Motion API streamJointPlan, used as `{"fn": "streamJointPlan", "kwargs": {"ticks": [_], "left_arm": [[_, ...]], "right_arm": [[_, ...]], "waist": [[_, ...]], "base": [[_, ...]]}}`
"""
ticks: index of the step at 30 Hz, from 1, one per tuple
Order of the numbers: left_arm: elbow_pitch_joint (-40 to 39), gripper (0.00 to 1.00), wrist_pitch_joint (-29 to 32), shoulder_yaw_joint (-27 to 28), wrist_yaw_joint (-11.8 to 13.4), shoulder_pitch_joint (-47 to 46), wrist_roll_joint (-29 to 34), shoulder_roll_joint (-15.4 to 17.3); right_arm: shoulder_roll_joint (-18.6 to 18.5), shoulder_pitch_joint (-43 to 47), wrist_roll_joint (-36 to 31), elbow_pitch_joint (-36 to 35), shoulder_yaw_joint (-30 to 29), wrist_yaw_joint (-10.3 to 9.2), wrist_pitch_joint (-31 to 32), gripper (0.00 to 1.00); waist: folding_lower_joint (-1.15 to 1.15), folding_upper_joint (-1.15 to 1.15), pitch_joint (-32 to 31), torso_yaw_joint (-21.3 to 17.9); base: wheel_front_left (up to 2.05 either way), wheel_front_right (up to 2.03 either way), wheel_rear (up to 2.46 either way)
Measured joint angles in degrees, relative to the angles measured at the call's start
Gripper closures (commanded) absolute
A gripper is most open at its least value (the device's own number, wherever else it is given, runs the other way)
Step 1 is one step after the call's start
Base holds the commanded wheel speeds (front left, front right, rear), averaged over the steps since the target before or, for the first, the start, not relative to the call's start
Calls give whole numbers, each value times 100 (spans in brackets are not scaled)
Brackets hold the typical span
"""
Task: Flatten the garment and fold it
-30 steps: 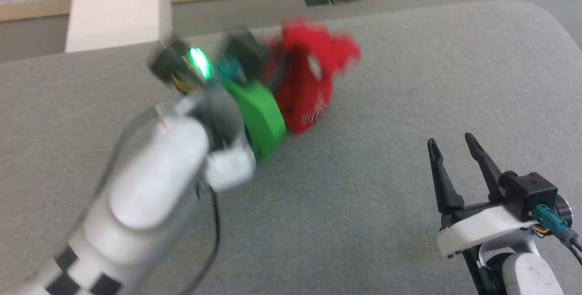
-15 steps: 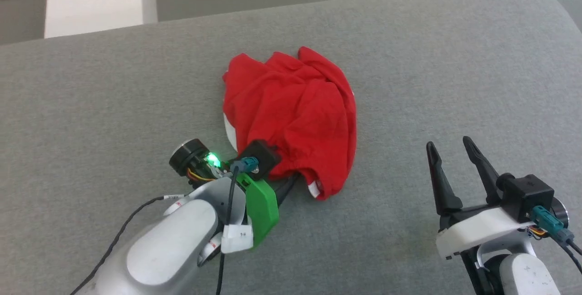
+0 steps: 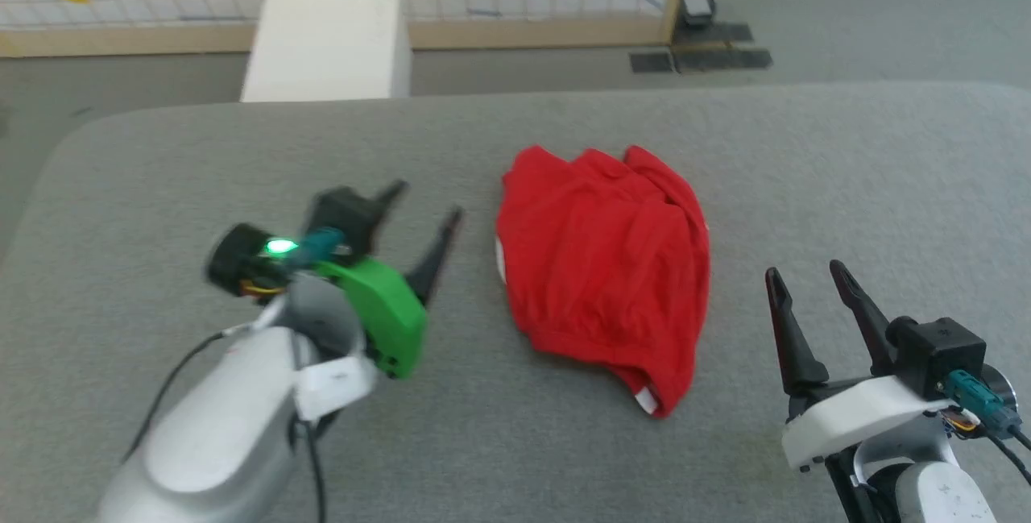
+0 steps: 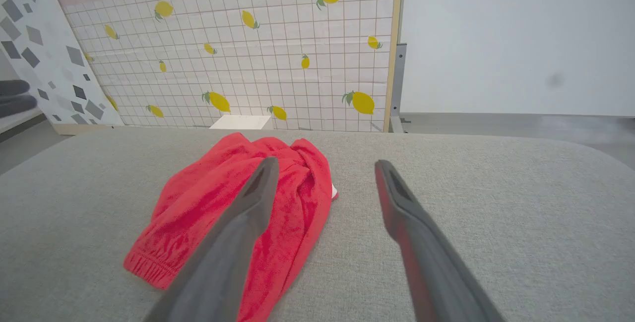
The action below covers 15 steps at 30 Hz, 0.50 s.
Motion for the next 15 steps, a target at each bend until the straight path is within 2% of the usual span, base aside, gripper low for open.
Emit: {"fn": "streamJointPlan", "kwargs": {"ticks": [7, 15], "left_arm": [[-267, 0, -633, 816, 977, 688, -69, 431], [-910, 0, -1176, 1074, 1527, 1898, -314, 471]], "right_arm": [[2, 148, 8, -149, 24, 0, 91, 0], [-33, 272, 88, -352, 67, 0, 174, 0]], "waist": [[0, 0, -343, 334], [0, 0, -538, 458]], "base": [[0, 0, 0], [0, 0, 0]]}}
